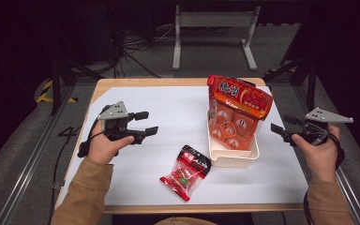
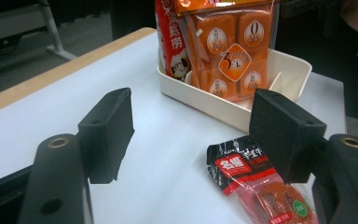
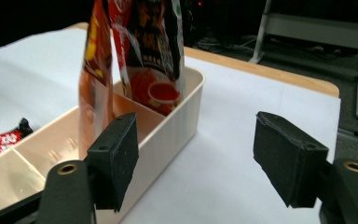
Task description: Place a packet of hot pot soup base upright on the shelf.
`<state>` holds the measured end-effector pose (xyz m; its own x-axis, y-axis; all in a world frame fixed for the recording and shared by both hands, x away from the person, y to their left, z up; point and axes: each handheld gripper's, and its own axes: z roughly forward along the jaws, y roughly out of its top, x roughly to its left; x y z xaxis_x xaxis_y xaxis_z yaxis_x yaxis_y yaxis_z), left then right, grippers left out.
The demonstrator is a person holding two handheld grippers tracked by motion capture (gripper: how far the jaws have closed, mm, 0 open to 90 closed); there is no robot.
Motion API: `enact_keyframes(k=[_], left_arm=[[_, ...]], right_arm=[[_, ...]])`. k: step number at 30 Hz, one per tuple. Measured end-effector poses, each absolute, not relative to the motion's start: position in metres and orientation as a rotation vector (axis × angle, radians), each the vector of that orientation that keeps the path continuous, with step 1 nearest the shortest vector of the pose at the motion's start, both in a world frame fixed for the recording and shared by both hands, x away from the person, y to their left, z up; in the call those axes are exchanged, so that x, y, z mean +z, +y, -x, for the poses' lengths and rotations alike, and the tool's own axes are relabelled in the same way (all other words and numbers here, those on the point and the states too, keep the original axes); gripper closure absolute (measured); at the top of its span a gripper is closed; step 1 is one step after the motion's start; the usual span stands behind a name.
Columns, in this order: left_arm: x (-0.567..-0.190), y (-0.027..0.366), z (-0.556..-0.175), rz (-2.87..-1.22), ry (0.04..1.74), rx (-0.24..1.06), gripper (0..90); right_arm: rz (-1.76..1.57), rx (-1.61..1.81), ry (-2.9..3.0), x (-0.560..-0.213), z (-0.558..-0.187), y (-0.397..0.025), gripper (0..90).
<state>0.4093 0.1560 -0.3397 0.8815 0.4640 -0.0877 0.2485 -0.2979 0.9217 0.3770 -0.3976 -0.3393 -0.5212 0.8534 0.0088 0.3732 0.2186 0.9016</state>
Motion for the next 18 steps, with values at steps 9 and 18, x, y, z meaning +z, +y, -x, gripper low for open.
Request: enact_keyframes(k=[9,18], left_arm=[[-0.358,0.138,-0.417,-1.92,0.519,0.197,30.7],[-0.376,0.112,-0.424,-1.964,0.495,0.121,30.5]], right_arm=[[-1.135,1.243,2.024,-0.348,-0.382,-0.396,30.6],[-1.133,1.249,2.032,-0.353,-0.385,-0.395,30.3]])
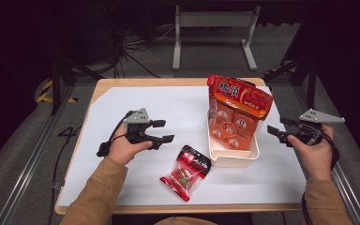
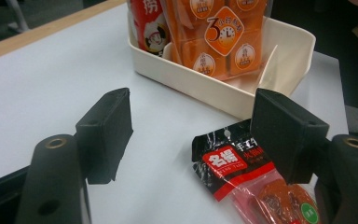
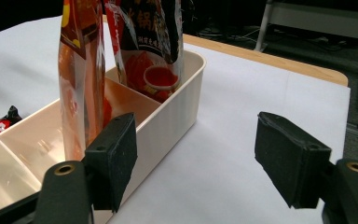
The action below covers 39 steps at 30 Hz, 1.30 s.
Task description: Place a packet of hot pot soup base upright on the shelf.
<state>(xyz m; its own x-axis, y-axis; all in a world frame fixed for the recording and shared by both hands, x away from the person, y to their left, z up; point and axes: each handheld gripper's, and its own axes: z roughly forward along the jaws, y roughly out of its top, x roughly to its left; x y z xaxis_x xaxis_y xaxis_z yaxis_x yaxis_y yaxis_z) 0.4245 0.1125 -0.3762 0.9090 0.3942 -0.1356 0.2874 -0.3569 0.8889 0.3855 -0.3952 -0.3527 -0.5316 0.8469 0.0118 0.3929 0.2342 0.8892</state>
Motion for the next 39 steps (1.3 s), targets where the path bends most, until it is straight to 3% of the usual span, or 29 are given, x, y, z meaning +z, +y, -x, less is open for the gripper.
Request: enact_keyframes(k=[14,18,39], left_arm=[[-0.404,0.082,-0.436,-2.007,0.462,0.038,33.5],[-0.412,0.076,-0.44,-2.012,0.472,0.02,34.6],[-0.439,0.051,-0.451,-2.086,0.494,-0.09,38.4]], right_arm=[[-1.119,1.237,2.066,-0.358,-0.389,-0.392,32.8],[-1.138,1.228,2.093,-0.361,-0.39,-0.391,39.2],[-1.148,1.225,2.137,-0.368,-0.395,-0.387,40.6]])
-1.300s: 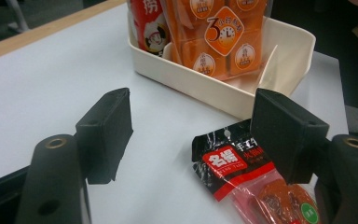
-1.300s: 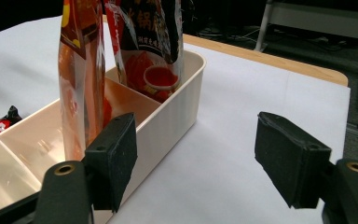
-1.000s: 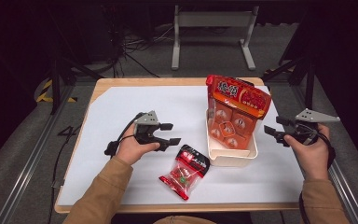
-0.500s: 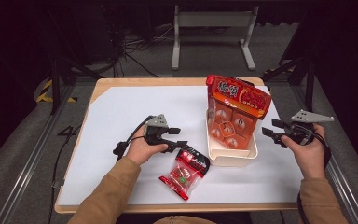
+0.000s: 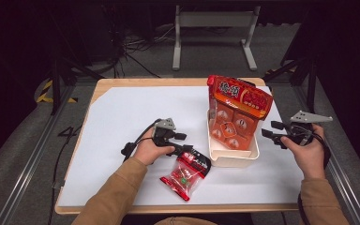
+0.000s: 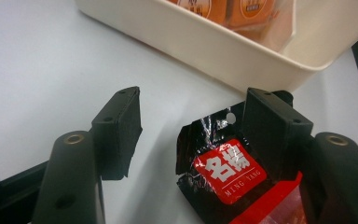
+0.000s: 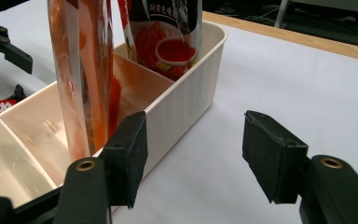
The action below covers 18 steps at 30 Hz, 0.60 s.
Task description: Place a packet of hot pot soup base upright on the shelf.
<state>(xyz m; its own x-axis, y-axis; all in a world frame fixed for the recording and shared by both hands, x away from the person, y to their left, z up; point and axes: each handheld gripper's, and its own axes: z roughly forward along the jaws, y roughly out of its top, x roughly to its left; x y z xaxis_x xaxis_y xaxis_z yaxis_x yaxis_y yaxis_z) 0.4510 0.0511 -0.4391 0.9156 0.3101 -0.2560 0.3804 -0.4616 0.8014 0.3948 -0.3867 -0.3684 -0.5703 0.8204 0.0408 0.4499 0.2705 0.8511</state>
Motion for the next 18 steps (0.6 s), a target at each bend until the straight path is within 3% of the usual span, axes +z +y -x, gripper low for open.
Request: enact_keyframes(k=[18], left_arm=[[-0.452,0.043,-0.452,-2.161,0.48,-0.2,49.6]], right_arm=[[-1.149,1.234,2.147,-0.368,-0.395,-0.386,39.1]])
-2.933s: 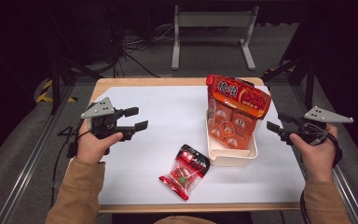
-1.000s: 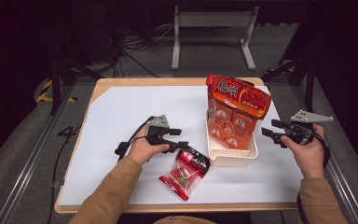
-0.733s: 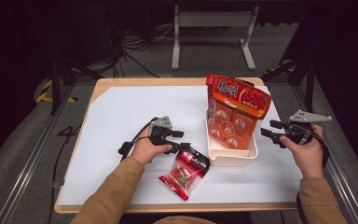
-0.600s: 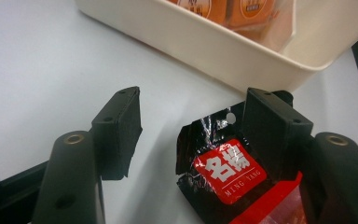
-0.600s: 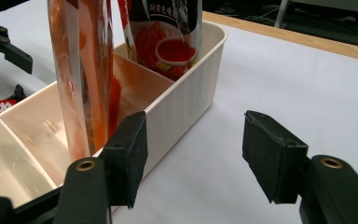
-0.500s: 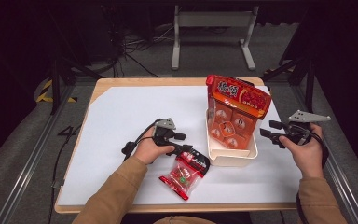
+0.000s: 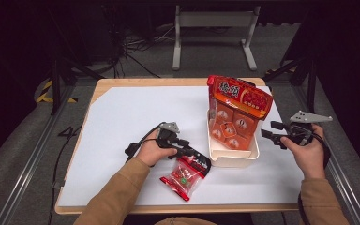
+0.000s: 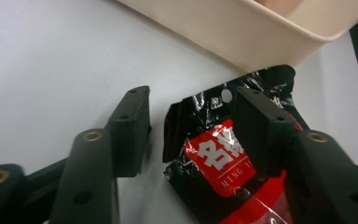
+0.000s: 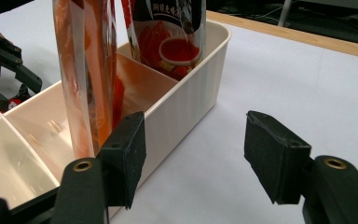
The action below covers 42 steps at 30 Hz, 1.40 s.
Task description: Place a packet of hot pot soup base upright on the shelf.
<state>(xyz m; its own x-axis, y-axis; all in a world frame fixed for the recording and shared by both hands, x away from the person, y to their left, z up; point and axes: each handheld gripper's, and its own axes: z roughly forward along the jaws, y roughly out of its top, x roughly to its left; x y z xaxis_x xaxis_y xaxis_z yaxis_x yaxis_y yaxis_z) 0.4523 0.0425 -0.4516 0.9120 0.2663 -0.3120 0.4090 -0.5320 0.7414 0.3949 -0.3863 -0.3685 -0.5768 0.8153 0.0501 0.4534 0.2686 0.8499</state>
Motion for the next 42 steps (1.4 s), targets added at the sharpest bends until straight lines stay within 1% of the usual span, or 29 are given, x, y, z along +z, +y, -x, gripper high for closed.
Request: enact_keyframes(k=[1,2,3,9,11,12,13,19,22,28,42], left_arm=[[-0.452,0.042,-0.452,-2.167,0.478,-0.195,50.9],[-0.452,0.042,-0.452,-2.175,0.478,-0.181,55.8],[-0.452,0.041,-0.451,-2.186,0.476,-0.173,55.8],[-0.453,0.039,-0.448,-2.219,0.457,-0.158,71.7],[-0.453,0.039,-0.448,-2.219,0.459,-0.155,75.1],[-0.453,0.039,-0.448,-2.222,0.457,-0.146,75.1],[-0.453,0.04,-0.448,-2.233,0.448,-0.126,79.6],[-0.45,0.041,-0.445,-2.247,0.409,-0.09,86.3],[-0.447,0.044,-0.445,-2.248,0.414,-0.103,89.9],[-0.44,0.049,-0.443,-2.24,0.432,-0.111,90.0],[-0.417,0.065,-0.436,-2.167,0.415,-0.136,90.0]], right_arm=[[-1.149,1.233,2.147,-0.369,-0.395,-0.386,39.1],[-1.145,1.232,2.15,-0.369,-0.395,-0.386,39.0],[-1.145,1.232,2.15,-0.369,-0.395,-0.386,39.0],[-1.148,1.207,2.153,-0.37,-0.396,-0.386,39.7],[-1.148,1.204,2.152,-0.37,-0.396,-0.386,39.7],[-1.149,1.206,2.15,-0.37,-0.396,-0.386,39.6],[-1.147,1.208,2.15,-0.369,-0.395,-0.385,39.7],[-1.141,1.208,2.144,-0.369,-0.395,-0.386,40.3],[-1.139,1.207,2.143,-0.368,-0.394,-0.386,42.5],[-1.136,1.213,2.145,-0.366,-0.393,-0.386,45.2],[-1.14,1.221,2.139,-0.364,-0.392,-0.388,46.7]])
